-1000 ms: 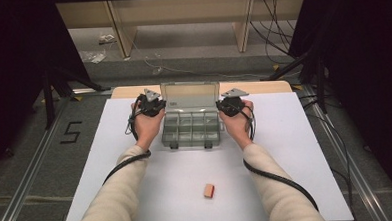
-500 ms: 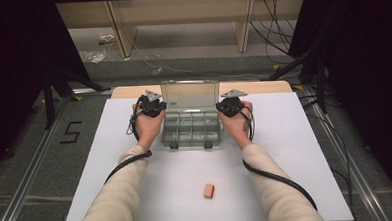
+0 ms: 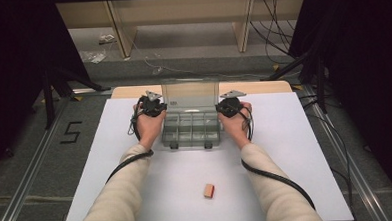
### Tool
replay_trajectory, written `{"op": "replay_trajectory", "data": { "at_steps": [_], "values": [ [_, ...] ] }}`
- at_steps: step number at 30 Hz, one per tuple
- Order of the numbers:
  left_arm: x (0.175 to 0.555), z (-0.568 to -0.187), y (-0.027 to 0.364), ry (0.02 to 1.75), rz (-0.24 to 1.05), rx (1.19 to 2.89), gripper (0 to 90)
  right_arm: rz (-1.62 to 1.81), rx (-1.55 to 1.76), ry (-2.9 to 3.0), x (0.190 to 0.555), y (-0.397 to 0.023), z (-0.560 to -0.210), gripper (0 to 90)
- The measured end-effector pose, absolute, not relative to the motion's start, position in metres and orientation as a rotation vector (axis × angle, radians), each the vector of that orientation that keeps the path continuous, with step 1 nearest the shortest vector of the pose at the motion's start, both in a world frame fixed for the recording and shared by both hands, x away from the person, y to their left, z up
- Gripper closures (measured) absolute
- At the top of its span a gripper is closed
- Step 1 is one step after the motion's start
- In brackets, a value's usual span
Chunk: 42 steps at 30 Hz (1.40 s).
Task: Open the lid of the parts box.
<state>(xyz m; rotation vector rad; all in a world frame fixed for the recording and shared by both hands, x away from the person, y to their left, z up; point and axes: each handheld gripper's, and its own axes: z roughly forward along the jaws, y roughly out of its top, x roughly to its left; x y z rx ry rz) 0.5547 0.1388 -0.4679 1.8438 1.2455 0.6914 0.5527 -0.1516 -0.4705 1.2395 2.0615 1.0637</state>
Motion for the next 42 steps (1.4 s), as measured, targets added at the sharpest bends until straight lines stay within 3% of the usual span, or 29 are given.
{"op": "replay_trajectory", "data": {
  "at_steps": [14, 24, 29, 30, 33, 42],
  "values": [
    [0.555, -0.467, 0.142, 1.249, 0.705, 1.822, 76.0, 1.047, 1.246, 2.063, 0.555, -0.151, -0.47, 80.1],
    [0.551, -0.462, 0.145, 1.253, 0.716, 1.821, 67.3, 1.058, 1.271, 2.046, 0.556, -0.153, -0.47, 70.7],
    [0.541, -0.454, 0.15, 1.233, 0.669, 1.811, 57.7, 1.093, 1.251, 2.043, 0.55, -0.158, -0.465, 62.9],
    [0.538, -0.452, 0.151, 1.226, 0.664, 1.816, 52.7, 1.119, 1.239, 2.062, 0.547, -0.16, -0.462, 56.9],
    [0.528, -0.448, 0.155, 1.208, 0.636, 1.822, 47.6, 1.148, 1.221, 2.087, 0.543, -0.162, -0.459, 51.1],
    [0.488, -0.439, 0.171, 1.152, 0.608, 1.872, 15.2, 1.241, 1.059, 2.224, 0.507, -0.174, -0.453, 26.2]
  ]
}}
